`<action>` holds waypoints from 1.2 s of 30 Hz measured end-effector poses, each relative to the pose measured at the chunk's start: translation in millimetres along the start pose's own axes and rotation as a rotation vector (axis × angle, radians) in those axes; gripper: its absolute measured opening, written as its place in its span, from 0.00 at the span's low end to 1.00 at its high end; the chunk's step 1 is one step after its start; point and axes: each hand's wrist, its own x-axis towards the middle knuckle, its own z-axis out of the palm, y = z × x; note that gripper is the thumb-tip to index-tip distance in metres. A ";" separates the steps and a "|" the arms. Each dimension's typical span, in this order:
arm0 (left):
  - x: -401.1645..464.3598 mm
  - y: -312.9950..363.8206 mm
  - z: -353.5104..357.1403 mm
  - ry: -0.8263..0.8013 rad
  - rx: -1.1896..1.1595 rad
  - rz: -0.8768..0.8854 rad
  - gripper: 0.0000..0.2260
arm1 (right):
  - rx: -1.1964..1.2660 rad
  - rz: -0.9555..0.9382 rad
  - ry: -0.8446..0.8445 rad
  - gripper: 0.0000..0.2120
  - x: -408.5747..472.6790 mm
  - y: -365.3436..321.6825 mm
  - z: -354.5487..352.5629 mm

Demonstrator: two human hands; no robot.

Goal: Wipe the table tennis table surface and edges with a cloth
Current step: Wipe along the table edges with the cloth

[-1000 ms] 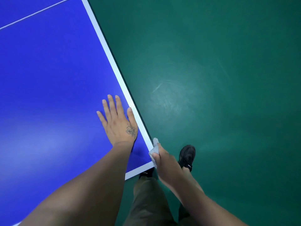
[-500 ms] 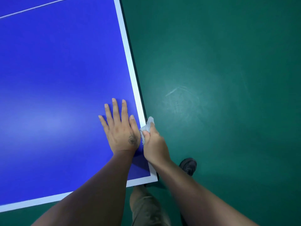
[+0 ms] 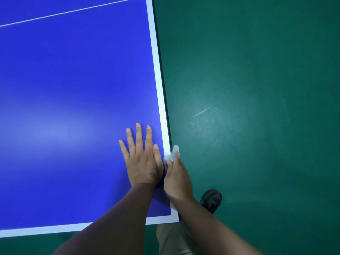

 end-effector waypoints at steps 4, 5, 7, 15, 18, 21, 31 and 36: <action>0.0 -2.5 2.4 -0.009 0.005 0.003 0.28 | -0.056 0.035 -0.060 0.27 42.8 -45.0 -13.8; -0.2 -2.8 2.5 -0.008 0.000 0.009 0.28 | -0.073 0.035 -0.077 0.27 50.7 -53.5 -16.7; -1.1 -2.5 2.3 0.001 -0.011 0.016 0.28 | -0.116 0.038 -0.102 0.27 60.7 -62.6 -20.6; -1.5 -0.7 -2.0 0.006 -0.043 0.016 0.28 | -0.211 0.054 -0.202 0.28 18.0 -39.9 -31.5; -1.6 -0.5 -2.6 0.001 -0.048 0.011 0.28 | -0.270 0.031 -0.164 0.29 19.9 -35.7 -25.6; -1.4 -1.2 -1.4 0.007 -0.062 0.006 0.27 | -0.274 -0.001 -0.203 0.27 35.2 -53.3 -27.8; 0.7 -0.6 -5.6 0.034 -0.063 0.011 0.27 | -0.207 0.018 -0.170 0.23 157.6 -145.7 -41.7; 1.0 1.2 -10.5 0.031 -0.074 0.006 0.27 | -0.140 0.006 -0.198 0.27 135.3 -125.3 -38.9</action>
